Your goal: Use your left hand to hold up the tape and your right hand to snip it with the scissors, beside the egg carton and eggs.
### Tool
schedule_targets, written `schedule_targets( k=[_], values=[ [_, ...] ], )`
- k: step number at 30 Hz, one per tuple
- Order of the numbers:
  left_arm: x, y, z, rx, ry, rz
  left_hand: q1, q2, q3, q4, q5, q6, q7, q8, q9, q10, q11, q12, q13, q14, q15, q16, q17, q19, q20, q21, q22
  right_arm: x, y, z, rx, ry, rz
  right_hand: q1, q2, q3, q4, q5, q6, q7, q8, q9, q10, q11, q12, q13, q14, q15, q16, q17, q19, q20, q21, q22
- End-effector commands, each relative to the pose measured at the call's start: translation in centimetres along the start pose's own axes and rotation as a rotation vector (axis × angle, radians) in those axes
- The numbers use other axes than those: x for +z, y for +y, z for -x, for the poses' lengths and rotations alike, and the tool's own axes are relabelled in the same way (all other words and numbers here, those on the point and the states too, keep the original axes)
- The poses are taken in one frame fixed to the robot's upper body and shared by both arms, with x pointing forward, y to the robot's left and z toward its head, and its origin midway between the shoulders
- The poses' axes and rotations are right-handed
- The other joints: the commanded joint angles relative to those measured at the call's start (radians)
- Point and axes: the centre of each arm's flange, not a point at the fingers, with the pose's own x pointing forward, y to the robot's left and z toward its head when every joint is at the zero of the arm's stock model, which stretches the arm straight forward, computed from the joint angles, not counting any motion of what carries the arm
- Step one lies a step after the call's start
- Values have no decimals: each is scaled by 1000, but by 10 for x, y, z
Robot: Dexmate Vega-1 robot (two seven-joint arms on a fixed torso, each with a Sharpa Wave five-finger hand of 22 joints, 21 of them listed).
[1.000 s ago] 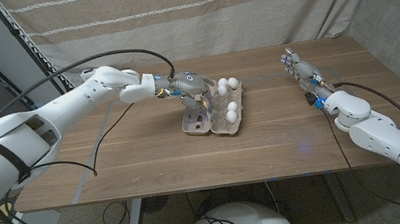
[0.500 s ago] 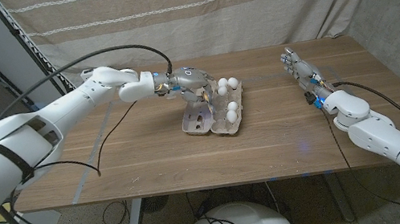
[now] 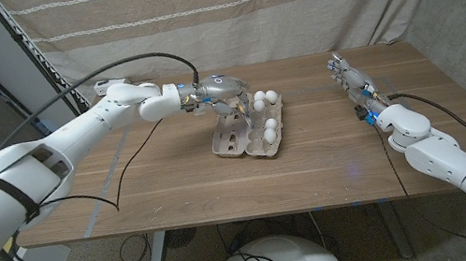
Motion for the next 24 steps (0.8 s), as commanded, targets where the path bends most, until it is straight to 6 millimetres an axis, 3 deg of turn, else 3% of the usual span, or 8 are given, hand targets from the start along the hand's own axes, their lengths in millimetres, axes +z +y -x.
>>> schedule_targets(
  k=[1,24],
  values=[
    [2,5,3,68,55,10,54,30,3,4,-6,104,65,-18,-22,220,9,77,-4,14,-166,0,7,9,-69,-1,3,5,1,1,-2,-16,0,11,-1,3,-3,-1,6,-2,4,5,1,-3,6,2,-10,-15,3,2,-7,6,7,2],
    [20,7,11,224,221,34,74,14,0,5,-6,135,77,-43,-80,249,11,71,-42,26,-166,-4,13,21,-72,0,3,10,-10,-2,26,-49,-2,14,-1,5,-4,-3,8,-1,3,5,5,0,8,2,-10,-15,3,3,-7,5,8,2]
  ],
)
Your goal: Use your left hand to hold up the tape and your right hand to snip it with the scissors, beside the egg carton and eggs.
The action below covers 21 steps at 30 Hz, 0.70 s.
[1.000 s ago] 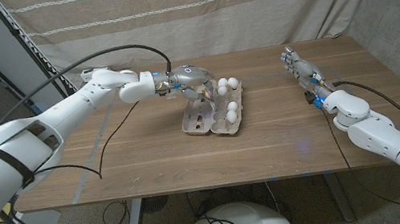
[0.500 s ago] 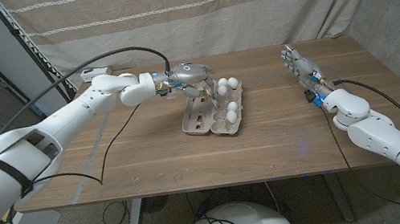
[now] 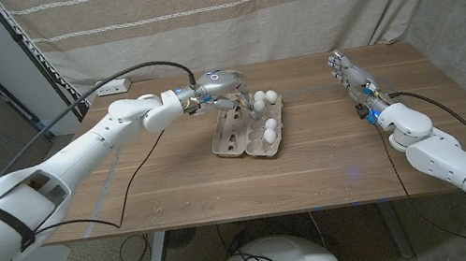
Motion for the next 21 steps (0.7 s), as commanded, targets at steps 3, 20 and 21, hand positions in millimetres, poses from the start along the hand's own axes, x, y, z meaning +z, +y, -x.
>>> schedule_targets(
  k=[3,20,21],
  values=[
    [14,6,2,90,84,-11,31,29,5,5,-7,96,88,-4,-7,246,5,34,-7,9,-161,-4,4,12,-75,0,2,3,-9,-1,29,-16,-5,14,-1,1,0,-3,8,-1,3,5,5,2,8,2,-10,-15,3,3,-6,5,8,2],
    [29,-1,6,229,168,-55,48,15,4,4,-7,105,86,-30,-28,269,6,28,-37,23,-161,-5,6,24,-75,1,3,2,-17,-2,41,-21,-5,15,0,2,-1,-5,15,0,5,5,6,2,8,2,-10,-13,3,3,-8,7,7,2],
    [29,-2,6,238,168,-57,50,14,4,4,-7,105,86,-33,-29,269,5,27,-40,24,-161,-5,6,25,-75,2,3,2,-17,-2,41,-21,-6,15,0,2,-1,-5,15,1,5,5,7,4,9,2,-11,-12,3,3,-9,7,7,2]
  ],
)
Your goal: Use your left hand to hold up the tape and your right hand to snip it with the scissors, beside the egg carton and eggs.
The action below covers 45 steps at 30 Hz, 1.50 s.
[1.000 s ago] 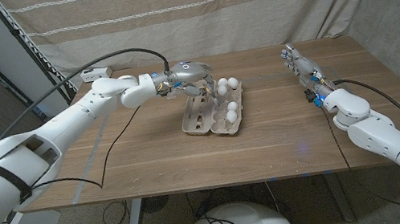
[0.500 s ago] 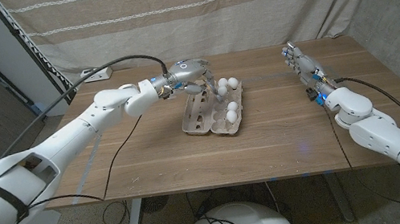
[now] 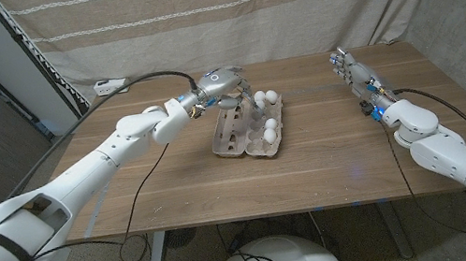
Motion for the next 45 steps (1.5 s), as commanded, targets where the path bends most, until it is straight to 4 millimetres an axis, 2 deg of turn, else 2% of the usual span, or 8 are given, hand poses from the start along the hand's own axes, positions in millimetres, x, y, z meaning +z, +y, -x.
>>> schedule_targets(
  k=[1,10,17,30,33,37,39,45],
  values=[
    [6,-2,3,116,51,-38,33,21,4,4,1,90,81,-8,-1,270,5,11,-6,11,-157,-5,1,15,-76,2,3,-1,-4,2,8,0,6,15,0,2,-1,-2,13,4,6,5,7,4,9,2,-12,-13,3,3,-11,7,6,2],
    [-6,-2,6,208,106,-61,37,17,5,5,1,87,78,-20,-4,272,5,9,-15,14,-157,-7,0,17,-77,2,3,2,2,11,-22,3,8,15,1,3,0,-3,18,4,6,5,13,4,11,2,-18,-14,1,3,-17,5,4,2],
    [-5,-7,13,252,144,-60,39,15,6,6,1,93,76,-25,-4,277,4,11,-15,14,-156,-9,-2,18,-80,1,3,4,3,18,-46,8,15,14,1,3,1,-5,28,9,9,5,19,16,13,2,-18,-10,2,3,-18,6,4,2],
    [-6,-10,12,307,209,-17,43,11,8,8,1,100,72,-39,-5,275,4,8,-24,15,-157,-12,-6,20,-82,1,4,8,9,27,-49,-8,-1,13,2,4,1,-8,35,12,9,5,25,16,15,2,-16,-3,3,3,-15,6,6,2],
    [-7,-11,12,313,224,-9,44,10,8,9,1,102,63,-44,-5,273,5,6,-27,16,-157,-12,-7,21,-82,1,4,8,12,26,-36,-7,5,15,3,7,1,-11,73,-18,19,4,49,-23,23,2,-10,-21,4,2,-9,10,9,2],
    [-9,-13,12,304,229,-3,45,9,8,9,1,104,60,-49,-6,273,4,4,-30,18,-157,-12,-7,21,-82,1,4,6,17,25,-28,-9,-22,16,5,8,0,-13,87,-20,22,4,58,-23,25,2,-9,-18,4,2,-7,10,9,2],
    [-10,-14,12,302,231,-3,45,8,8,9,1,105,59,-51,-6,271,5,2,-33,19,-157,-12,-8,21,-82,0,4,6,19,23,-19,-14,-27,17,7,11,1,-15,111,-56,27,4,61,-20,26,2,-9,-13,4,2,-7,13,9,2],
    [-11,-19,14,304,226,-11,46,8,9,10,1,105,59,-56,-6,271,5,2,-34,19,-157,-13,-9,22,-82,0,4,12,24,17,18,-18,-2,18,9,13,0,-18,125,-61,28,4,61,-18,25,2,-11,-6,3,2,-11,18,7,2]
  ],
)
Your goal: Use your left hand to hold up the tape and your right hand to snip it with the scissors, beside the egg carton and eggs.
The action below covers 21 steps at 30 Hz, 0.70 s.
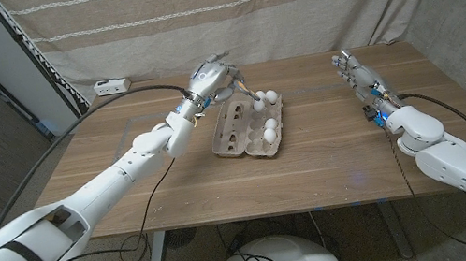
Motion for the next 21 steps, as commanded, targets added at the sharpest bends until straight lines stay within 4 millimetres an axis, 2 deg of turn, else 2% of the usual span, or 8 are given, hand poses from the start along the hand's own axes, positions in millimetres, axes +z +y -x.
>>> schedule_targets(
  k=[1,6,7,9,15,16,19,21],
  values=[
    [-3,-7,3,7,11,-1,9,2,9,10,1,65,57,-3,1,270,4,1,1,10,-154,-6,-2,9,-80,0,2,6,12,-7,50,-13,-4,9,0,6,0,-4,9,-2,4,4,0,17,4,3,-3,-6,2,2,-11,9,6,2],
    [-8,-8,3,11,4,-6,9,1,9,11,1,61,53,-10,1,269,5,1,0,10,-154,-7,-3,10,-80,0,2,8,18,-10,51,-27,-13,12,2,11,0,-10,33,21,5,6,18,57,9,3,4,28,5,2,-5,24,9,2],
    [-9,-8,2,10,2,-5,9,1,9,11,1,61,53,-11,1,268,5,0,-1,10,-154,-7,-3,11,-80,0,2,9,20,-10,39,-34,7,12,3,11,0,-10,35,22,6,6,19,59,9,3,5,27,6,2,-3,25,10,2],
    [-11,-8,1,12,-5,-10,8,1,10,11,1,57,51,-15,1,270,5,2,2,11,-154,-7,-4,12,-80,1,2,10,21,-11,42,-24,17,22,2,16,-6,-11,51,33,8,6,34,46,14,3,20,2,9,2,13,31,15,2],
    [-18,-8,-3,22,-16,-23,7,0,10,13,1,46,43,-29,1,267,5,-1,-2,12,-154,-7,-6,13,-81,1,2,12,22,-14,58,-5,4,32,1,21,-11,-13,83,44,14,7,41,75,14,3,33,23,10,2,41,53,22,2],
    [-20,-8,-4,28,-17,-23,7,0,9,12,1,46,42,-30,1,267,5,0,-2,12,-154,-7,-6,13,-82,1,2,14,22,-15,59,-4,3,34,1,22,-12,-13,91,48,15,7,43,83,15,3,39,32,11,2,46,57,23,2],
    [-22,-9,-5,33,-16,-26,6,-1,10,13,2,47,41,-34,2,267,5,-1,-3,12,-155,-7,-7,13,-82,0,2,19,22,-16,77,8,5,38,-5,24,-16,-19,93,47,5,10,56,97,16,4,79,84,17,3,103,106,37,3],
    [-23,-9,-5,34,-14,-23,6,-1,9,13,2,48,42,-35,2,267,5,-1,-3,12,-155,-7,-7,13,-82,0,2,23,21,-17,78,5,25,37,-7,25,-16,-23,120,51,11,13,84,96,25,5,117,102,24,4,134,114,43,3]
  ],
)
